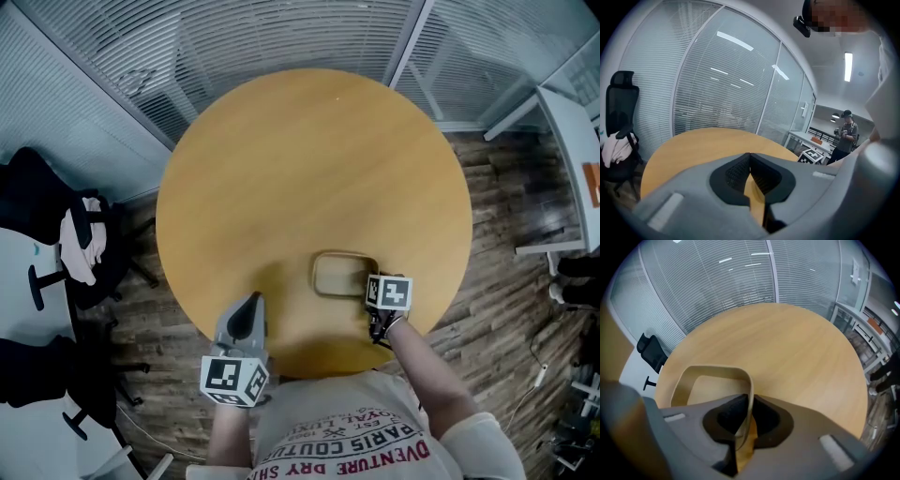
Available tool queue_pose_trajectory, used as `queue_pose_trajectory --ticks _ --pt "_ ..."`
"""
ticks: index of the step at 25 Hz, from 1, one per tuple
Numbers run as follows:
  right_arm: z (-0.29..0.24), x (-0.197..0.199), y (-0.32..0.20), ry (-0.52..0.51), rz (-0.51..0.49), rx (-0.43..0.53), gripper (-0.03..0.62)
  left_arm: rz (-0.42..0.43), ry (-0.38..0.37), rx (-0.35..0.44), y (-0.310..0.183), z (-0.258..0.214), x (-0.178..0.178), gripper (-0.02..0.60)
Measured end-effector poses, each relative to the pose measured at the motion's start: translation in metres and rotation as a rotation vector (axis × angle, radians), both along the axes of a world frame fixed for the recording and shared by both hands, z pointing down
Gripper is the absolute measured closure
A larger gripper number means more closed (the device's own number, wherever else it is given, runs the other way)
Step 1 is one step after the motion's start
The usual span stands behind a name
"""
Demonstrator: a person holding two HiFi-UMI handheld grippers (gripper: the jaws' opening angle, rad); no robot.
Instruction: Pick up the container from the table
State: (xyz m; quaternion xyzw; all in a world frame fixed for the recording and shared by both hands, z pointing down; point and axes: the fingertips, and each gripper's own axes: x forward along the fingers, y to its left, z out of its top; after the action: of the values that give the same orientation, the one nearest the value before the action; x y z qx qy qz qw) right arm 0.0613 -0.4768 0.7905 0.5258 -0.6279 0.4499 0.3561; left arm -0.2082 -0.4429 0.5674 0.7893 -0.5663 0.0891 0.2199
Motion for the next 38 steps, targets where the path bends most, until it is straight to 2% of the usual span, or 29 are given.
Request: queue_pose_trajectory --ticks 10,13,17,22,26,32,38 --pt "-0.007 -0.001 -0.006 0.01 0.019 0.002 0.579 0.004 0.004 0.001 -0.008 -0.004 0.007 0.575" --pt "-0.023 -0.003 -0.01 0.01 0.005 0.035 0.588 0.01 0.004 0.01 -0.009 -0.009 0.012 0.575" --pt "-0.061 -0.015 -0.016 -0.047 -0.03 0.108 0.589 0.004 0.008 0.02 -0.008 -0.017 0.019 0.575" --pt "-0.128 -0.032 -0.026 -0.092 -0.111 0.274 0.589 -0.003 0.002 0.05 -0.003 -0.033 0.024 0.575" --pt "-0.189 -0.043 -0.033 -0.122 -0.189 0.446 0.589 -0.049 -0.015 0.089 -0.003 -0.05 0.018 0.575" --pt "-0.285 -0.052 -0.024 -0.074 -0.323 0.77 0.589 -0.092 -0.024 0.149 0.004 -0.082 0.02 0.575" --pt "-0.357 -0.043 -0.006 -0.041 -0.355 1.034 0.589 -0.086 -0.034 0.214 0.01 -0.112 0.036 0.575"
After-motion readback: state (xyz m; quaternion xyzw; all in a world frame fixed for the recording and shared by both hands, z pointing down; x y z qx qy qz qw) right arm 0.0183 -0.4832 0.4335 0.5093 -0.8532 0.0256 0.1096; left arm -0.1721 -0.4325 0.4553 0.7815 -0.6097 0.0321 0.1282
